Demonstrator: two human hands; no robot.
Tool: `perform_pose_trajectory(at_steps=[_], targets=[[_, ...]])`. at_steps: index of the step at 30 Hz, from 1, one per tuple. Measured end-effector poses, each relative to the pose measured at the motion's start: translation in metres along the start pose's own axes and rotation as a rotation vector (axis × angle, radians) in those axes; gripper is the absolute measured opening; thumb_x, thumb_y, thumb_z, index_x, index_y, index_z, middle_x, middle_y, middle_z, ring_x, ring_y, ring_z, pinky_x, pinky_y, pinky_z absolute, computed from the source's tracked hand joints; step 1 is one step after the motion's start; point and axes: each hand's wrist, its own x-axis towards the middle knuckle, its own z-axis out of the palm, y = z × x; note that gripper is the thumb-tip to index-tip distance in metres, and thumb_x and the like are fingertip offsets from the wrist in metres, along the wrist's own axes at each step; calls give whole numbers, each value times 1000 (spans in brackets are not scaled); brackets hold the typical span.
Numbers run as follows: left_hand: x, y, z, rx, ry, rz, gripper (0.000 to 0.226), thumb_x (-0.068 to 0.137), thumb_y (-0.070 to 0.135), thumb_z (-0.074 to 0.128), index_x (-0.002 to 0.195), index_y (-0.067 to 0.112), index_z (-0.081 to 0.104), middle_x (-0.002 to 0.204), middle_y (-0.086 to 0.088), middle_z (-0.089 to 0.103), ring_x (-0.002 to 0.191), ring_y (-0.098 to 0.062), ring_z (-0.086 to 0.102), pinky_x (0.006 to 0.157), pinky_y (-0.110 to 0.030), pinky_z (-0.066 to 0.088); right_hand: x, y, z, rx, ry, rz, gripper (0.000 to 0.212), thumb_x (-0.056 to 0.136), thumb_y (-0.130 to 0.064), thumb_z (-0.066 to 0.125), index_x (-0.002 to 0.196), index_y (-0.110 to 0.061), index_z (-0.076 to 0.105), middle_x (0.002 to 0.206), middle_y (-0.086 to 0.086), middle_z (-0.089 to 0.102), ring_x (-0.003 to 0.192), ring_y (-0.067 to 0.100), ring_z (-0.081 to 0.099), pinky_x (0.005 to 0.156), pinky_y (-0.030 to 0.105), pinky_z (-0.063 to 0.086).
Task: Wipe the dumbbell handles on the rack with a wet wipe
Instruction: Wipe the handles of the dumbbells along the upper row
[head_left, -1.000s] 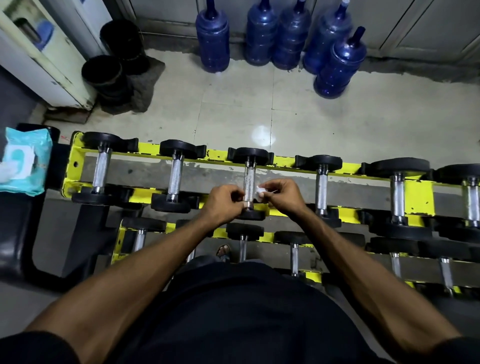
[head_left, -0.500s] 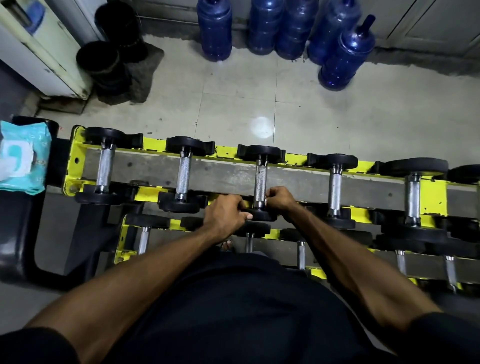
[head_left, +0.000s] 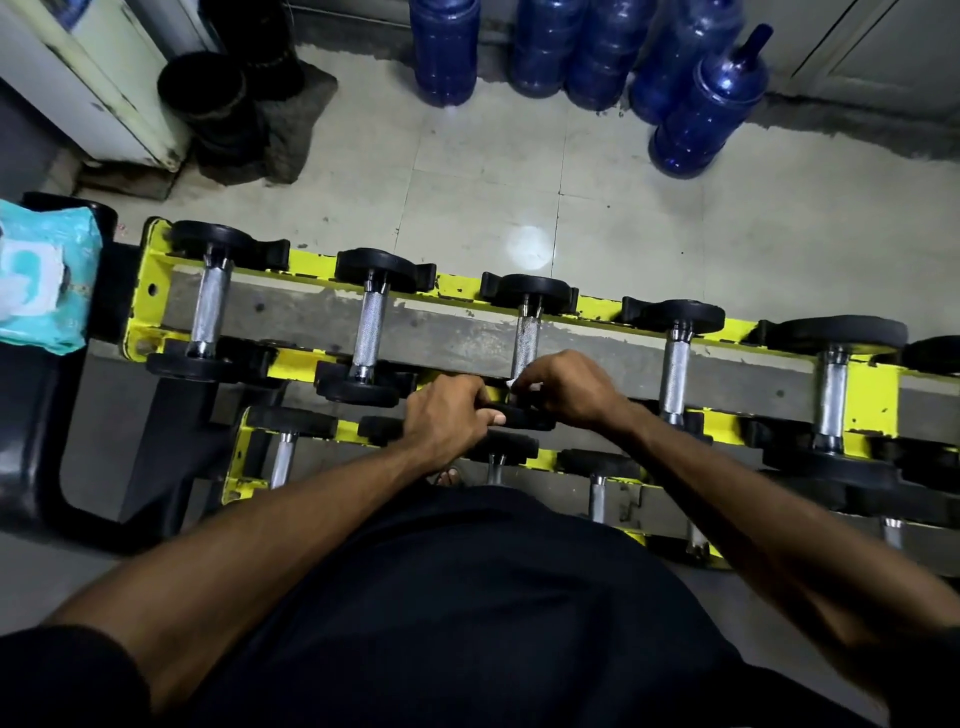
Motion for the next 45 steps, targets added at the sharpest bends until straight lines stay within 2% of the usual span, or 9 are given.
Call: perform_pose_trajectory(at_steps=[5, 11, 18, 22, 25, 27, 32, 38, 45], targets=[[0, -3, 1, 30, 8, 61, 28, 83, 52, 73, 95, 28, 72, 84, 8, 71, 78, -12, 60, 69, -25, 40, 37, -37, -11, -330, -303, 56, 19, 93, -34, 59, 104, -26, 71, 95, 5, 69, 86, 27, 66, 66, 29, 45], [-6, -19, -1, 111, -36, 276, 39, 90, 46, 67, 126, 32, 66, 118, 7, 72, 108, -14, 65, 90, -31, 52, 58, -45, -10, -482, -408, 20, 17, 94, -32, 59, 99, -20, 70, 86, 0, 65, 78, 22, 61, 64, 29, 44], [-14, -19, -2, 290, -50, 486, 48, 96, 46, 57, 142, 34, 51, 132, 11, 59, 114, -13, 58, 85, -29, 48, 8, -8, -9, -49, -17, -22, 13, 86, -25, 74, 98, -24, 77, 95, -5, 74, 83, 11, 63, 64, 22, 40], [-15, -21, -2, 289, -64, 477, 47, 96, 45, 57, 142, 33, 51, 132, 12, 56, 112, -12, 57, 79, -26, 44, -16, 16, 26, 540, 158, 418, 12, 76, -9, 82, 82, -14, 73, 80, 4, 73, 72, 15, 69, 66, 33, 60], [-14, -20, 0, 287, -59, 472, 46, 96, 43, 58, 140, 32, 53, 128, 10, 57, 109, -12, 58, 75, -24, 41, -6, 17, 37, 869, 171, 646, 19, 79, 8, 71, 87, -8, 65, 89, 18, 70, 76, 25, 66, 65, 39, 57], [-13, -18, 1, 302, -62, 473, 44, 96, 43, 58, 138, 31, 55, 125, 8, 58, 107, -14, 59, 76, -27, 46, 8, 13, 36, 925, 88, 688, 23, 83, 13, 62, 95, -6, 58, 92, 17, 64, 72, 21, 62, 55, 31, 54], [-11, -19, 1, 333, -76, 512, 40, 95, 40, 59, 133, 29, 61, 119, 4, 60, 102, -18, 60, 79, -32, 52, 19, 11, 29, 837, -68, 669, 17, 85, 8, 60, 94, -5, 59, 81, 10, 62, 71, 19, 58, 54, 28, 49], [-8, -24, 1, 335, -69, 571, 41, 95, 37, 60, 134, 26, 60, 119, 3, 61, 101, -16, 60, 82, -33, 53, -10, 9, 24, 1152, 277, 699, 17, 79, 14, 71, 84, -1, 65, 81, 19, 70, 63, 22, 69, 48, 22, 52], [-9, -25, 3, 307, -67, 552, 42, 94, 39, 60, 135, 27, 59, 119, 5, 61, 102, -14, 60, 84, -34, 54, 1, -3, 10, 1393, 499, 666, 23, 84, 9, 68, 102, -5, 66, 99, 14, 69, 86, 28, 71, 62, 31, 59]])
